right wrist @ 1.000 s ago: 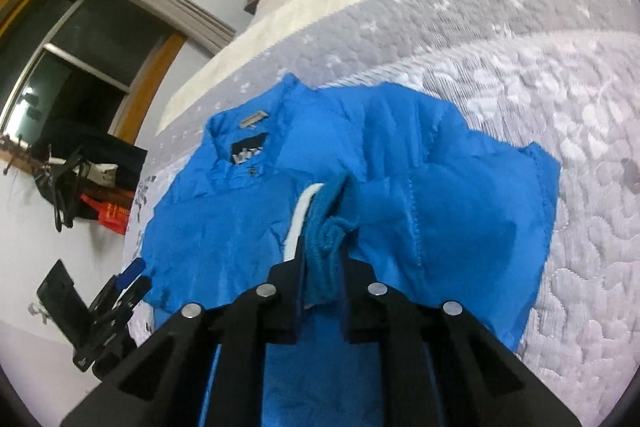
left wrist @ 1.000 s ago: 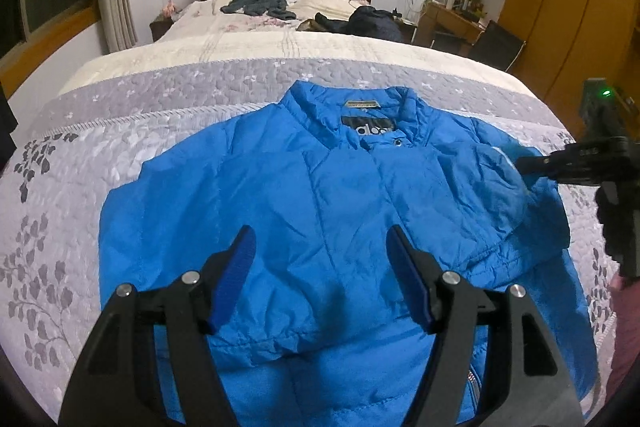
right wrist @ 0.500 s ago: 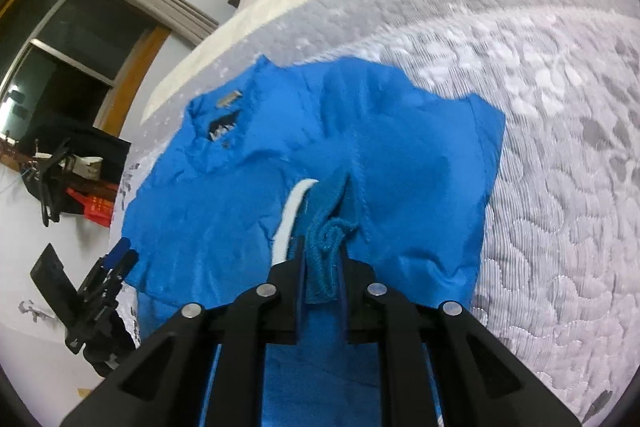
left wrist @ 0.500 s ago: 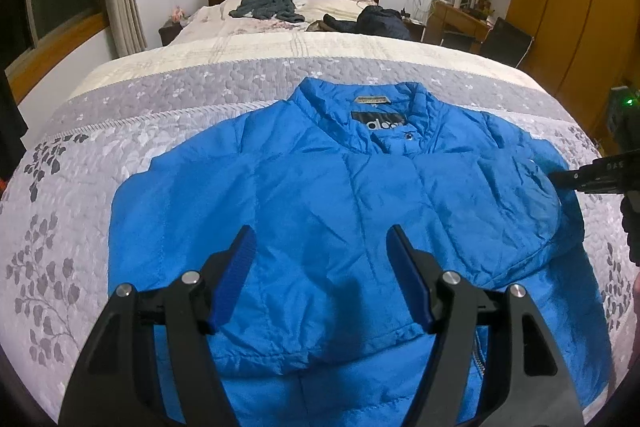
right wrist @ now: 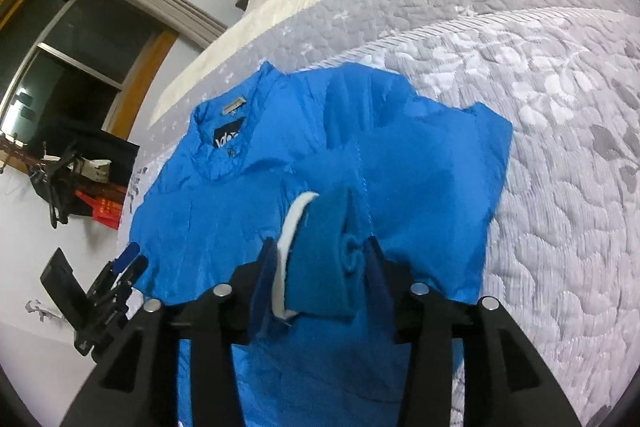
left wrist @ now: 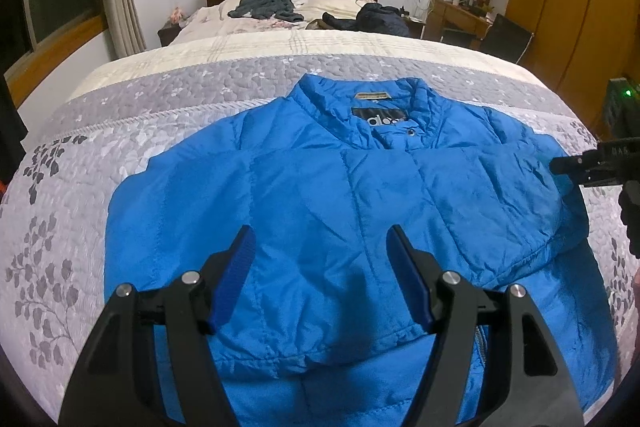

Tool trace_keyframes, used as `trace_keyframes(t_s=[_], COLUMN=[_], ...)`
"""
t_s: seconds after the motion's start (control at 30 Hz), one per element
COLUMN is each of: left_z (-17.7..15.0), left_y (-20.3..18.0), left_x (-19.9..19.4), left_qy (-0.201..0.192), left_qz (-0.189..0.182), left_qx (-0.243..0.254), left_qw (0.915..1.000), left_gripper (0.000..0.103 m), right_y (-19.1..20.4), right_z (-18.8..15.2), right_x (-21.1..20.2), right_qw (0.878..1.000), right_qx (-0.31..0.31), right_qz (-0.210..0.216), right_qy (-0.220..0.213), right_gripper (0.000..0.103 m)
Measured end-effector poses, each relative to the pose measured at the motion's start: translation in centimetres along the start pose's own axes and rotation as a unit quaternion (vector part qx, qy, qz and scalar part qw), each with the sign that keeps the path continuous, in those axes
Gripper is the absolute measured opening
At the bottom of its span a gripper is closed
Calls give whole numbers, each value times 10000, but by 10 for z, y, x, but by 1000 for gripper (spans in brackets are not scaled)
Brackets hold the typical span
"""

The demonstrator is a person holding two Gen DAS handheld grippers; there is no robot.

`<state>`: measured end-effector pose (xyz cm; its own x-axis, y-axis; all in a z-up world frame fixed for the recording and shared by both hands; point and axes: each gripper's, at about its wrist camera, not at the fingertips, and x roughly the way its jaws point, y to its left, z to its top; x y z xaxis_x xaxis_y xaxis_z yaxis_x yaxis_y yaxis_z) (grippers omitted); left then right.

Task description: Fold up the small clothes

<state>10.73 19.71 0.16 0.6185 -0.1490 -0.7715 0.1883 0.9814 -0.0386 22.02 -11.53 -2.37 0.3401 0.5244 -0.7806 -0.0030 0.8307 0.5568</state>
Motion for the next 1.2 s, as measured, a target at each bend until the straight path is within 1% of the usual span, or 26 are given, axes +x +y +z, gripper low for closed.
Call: trace_keyframes(t_s=[0.07, 0.1, 0.13, 0.17, 0.23, 0.27, 0.37, 0.47, 0.53, 0.63, 0.8, 0.83, 0.9, 0.97, 1.03, 1.1, 1.2], left_z=[0, 0, 0, 0, 0, 0, 0, -1, -2, -3, -4, -4, -3, -2, 0, 1, 2], left_y=[-1, -1, -1, -1, -1, 0, 1, 3, 4, 5, 4, 4, 5, 5, 5, 3, -1], left_x=[0, 0, 0, 0, 0, 1, 5, 10, 14, 19, 20, 19, 19, 15, 10, 8, 9], left_qy=[-3, -7, -11, -13, -3, 6, 53, 113, 157, 219, 226, 224, 219, 177, 117, 87, 107], left_qz=[6, 4, 9, 9, 1, 0, 7, 13, 13, 14, 67, 72, 30, -13, 6, 13, 11], left_qx=[9, 15, 17, 20, 14, 9, -1, -4, -7, -17, 39, 41, 18, -4, 27, 76, 117], left_qw=[10000, 10000, 10000, 10000, 10000, 10000, 10000, 9999, 9999, 9998, 9997, 9997, 9998, 9998, 9999, 9999, 9999], left_gripper=[67, 67, 67, 67, 67, 67, 67, 67, 67, 67, 68, 68, 68, 68, 68, 69, 69], right_y=[3, 5, 8, 12, 16, 18, 18, 14, 5, -5, -5, -4, 3, 10, 20, 31, 45], right_z=[3, 4, 4, 4, 3, 1, -4, -8, -10, -11, -12, -12, -11, -10, -11, -14, -17], right_x=[5, 6, 7, 7, 4, -1, -12, -14, -10, -2, 2, 1, -3, -16, -29, -36, -34], right_qw=[10000, 9999, 9996, 9990, 9987, 9986, 9980, 9975, 9975, 9982, 9978, 9976, 9971, 9953, 9928, 9918, 9907], right_qx=[-21, -59, -139, -226, -312, -353, -421, -428, -350, -214, -247, -284, -349, -446, -615, -789, -1024], right_qz=[-65, -118, -230, -383, -402, -397, -456, -565, -615, -549, -603, -628, -674, -827, -919, -859, -757], right_qy=[48, 66, 70, 67, 33, -13, -107, -70, 2, 94, 95, 89, 0, -241, -459, -523, -472], right_gripper=[45, 42, 34, 21, 15, 13, 13, 12, 12, 12, 13, 13, 18, 26, 31, 31, 31])
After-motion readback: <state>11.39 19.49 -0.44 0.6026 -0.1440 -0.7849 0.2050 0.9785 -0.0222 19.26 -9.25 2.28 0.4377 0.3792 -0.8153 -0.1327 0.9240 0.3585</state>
